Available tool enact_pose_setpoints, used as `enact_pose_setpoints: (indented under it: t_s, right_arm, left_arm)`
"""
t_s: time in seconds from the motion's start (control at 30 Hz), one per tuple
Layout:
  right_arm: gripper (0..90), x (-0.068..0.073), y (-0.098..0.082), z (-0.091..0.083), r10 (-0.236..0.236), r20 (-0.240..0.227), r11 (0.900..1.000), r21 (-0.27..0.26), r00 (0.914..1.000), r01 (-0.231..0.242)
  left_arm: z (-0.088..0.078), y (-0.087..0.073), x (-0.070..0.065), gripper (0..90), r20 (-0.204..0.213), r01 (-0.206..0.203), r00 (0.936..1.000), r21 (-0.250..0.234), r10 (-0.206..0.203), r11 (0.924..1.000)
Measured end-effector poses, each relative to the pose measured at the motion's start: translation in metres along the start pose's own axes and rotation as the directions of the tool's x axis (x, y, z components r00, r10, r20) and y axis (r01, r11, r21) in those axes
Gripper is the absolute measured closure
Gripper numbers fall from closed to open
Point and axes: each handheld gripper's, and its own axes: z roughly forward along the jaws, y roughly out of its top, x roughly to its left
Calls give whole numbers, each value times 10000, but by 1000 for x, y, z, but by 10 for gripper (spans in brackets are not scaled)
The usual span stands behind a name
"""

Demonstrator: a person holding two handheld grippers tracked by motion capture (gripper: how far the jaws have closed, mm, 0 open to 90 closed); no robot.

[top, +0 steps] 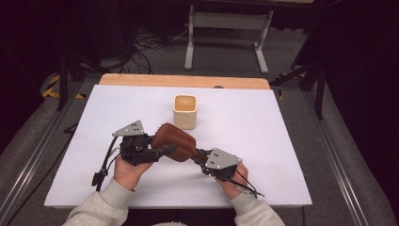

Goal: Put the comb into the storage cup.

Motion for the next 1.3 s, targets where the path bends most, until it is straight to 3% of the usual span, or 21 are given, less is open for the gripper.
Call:
enact_pose_setpoints:
  t_s: [0.23, 0.5, 0.6, 0.8, 1.07, 1.3]
  right_arm:
    - [698, 1, 0, 1, -100, -86, 9999, -30, 9999, 100]
    - [698, 0, 0, 1, -107, -152, 9998, -191, 9998, 104]
    - [673, -1, 0, 0, -40, -153, 9996, -275, 9999, 36]
    - [483, -7, -2, -3, 431, -163, 9982, -418, 9989, -437]
    - [185, -19, -7, -9, 1299, -408, 9882, -767, 9907, -1327]
    - [53, -27, -10, -14, 1816, -298, 9782, -968, 9829, -1837]
  left_arm:
    - [-4, 1, -2, 554, 452, 42, 9990, -144, -35, 9999]
    - [-5, 3, -4, 561, 421, -4, 9991, -221, 14, 9998]
    - [-5, 5, -8, 561, 235, -139, 9996, -258, 145, 9996]
    - [-11, 16, -11, 560, 115, -423, 9990, -299, 427, 9987]
    - [-19, 32, -14, 558, -196, -958, 9952, -150, 955, 9953]
    - [-26, 49, -17, 558, -491, -1322, 9900, 37, 1323, 9912]
